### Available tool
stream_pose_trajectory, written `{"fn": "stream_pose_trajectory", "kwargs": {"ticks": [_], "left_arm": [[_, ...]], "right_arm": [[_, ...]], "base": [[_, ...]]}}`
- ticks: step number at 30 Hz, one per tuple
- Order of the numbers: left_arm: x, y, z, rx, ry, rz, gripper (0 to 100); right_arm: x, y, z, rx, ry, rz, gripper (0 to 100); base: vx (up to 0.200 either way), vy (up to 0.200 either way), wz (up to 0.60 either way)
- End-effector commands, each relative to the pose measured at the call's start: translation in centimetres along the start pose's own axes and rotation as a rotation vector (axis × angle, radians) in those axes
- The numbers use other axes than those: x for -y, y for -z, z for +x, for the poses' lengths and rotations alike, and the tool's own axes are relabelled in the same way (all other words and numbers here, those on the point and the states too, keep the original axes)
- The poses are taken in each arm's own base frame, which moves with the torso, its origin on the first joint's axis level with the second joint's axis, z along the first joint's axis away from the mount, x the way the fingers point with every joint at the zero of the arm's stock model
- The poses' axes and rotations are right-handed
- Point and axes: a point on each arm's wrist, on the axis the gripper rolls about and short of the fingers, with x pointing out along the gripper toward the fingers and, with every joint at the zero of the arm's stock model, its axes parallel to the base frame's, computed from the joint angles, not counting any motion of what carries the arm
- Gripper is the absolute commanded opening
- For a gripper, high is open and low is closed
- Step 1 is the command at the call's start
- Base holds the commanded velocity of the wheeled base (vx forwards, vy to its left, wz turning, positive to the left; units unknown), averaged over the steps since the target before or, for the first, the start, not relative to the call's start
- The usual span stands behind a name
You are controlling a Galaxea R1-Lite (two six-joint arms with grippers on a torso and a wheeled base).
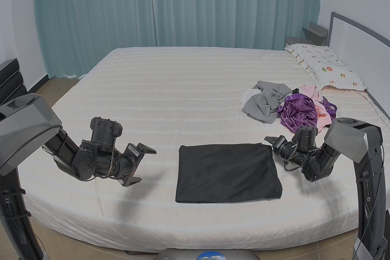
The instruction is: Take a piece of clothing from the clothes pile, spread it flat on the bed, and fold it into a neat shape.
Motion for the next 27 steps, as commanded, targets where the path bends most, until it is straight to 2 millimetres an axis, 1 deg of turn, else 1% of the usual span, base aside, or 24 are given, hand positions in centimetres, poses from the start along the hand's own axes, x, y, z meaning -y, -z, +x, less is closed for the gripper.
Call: {"fn": "stream_pose_trajectory", "kwargs": {"ticks": [1,4,9,10,11,13,15,16,18,20,24,27], "left_arm": [[0.0,0.0,0.0,-0.002,0.001,-0.002,100],[0.1,-0.1,-0.1,0.000,0.007,-0.007,100],[0.2,-0.1,-0.2,-0.008,0.012,-0.011,100],[0.2,-0.1,-0.3,-0.020,0.020,-0.012,100],[0.2,0.0,-0.3,-0.025,0.020,-0.014,100],[0.0,0.2,-0.4,-0.044,0.019,-0.012,100],[0.1,0.3,-0.5,-0.047,0.022,-0.010,100],[0.1,0.3,-0.5,-0.047,0.022,-0.010,100],[0.2,0.5,-0.5,-0.053,0.023,-0.007,100],[0.2,0.6,-0.5,-0.052,0.023,-0.006,100],[0.4,1.0,-0.4,-0.063,0.025,0.002,100],[0.5,1.1,-0.4,-0.066,0.026,0.006,100]], "right_arm": [[-0.7,-0.9,-1.0,0.019,-0.011,0.040,100],[-1.6,-1.7,-2.7,0.040,-0.020,0.080,100],[-1.8,-2.6,-6.2,0.072,-0.015,0.091,100],[-1.7,-2.6,-7.5,0.082,-0.012,0.093,100],[-1.6,-2.7,-8.0,0.088,-0.013,0.092,100],[-1.1,-2.4,-9.7,0.105,-0.013,0.091,100],[-0.7,-1.6,-11.0,0.103,-0.008,0.087,100],[-0.6,-1.5,-11.1,0.102,-0.007,0.084,100],[-0.1,-0.6,-12.2,0.105,-0.011,0.053,100],[0.1,-0.2,-12.7,0.103,-0.010,0.041,100],[0.2,0.3,-12.9,0.084,-0.005,0.049,100],[0.3,0.6,-12.9,0.069,-0.002,0.055,100]], "base": [[0.000,0.000,0.00],[0.000,0.000,0.00],[0.000,0.000,0.00],[0.000,0.000,0.00],[0.000,0.000,0.00],[0.000,0.000,0.00],[0.000,0.000,0.00],[0.000,0.000,0.00],[0.000,0.000,0.00],[0.000,0.000,0.00],[0.000,0.000,0.00],[0.000,-0.200,0.00]]}}
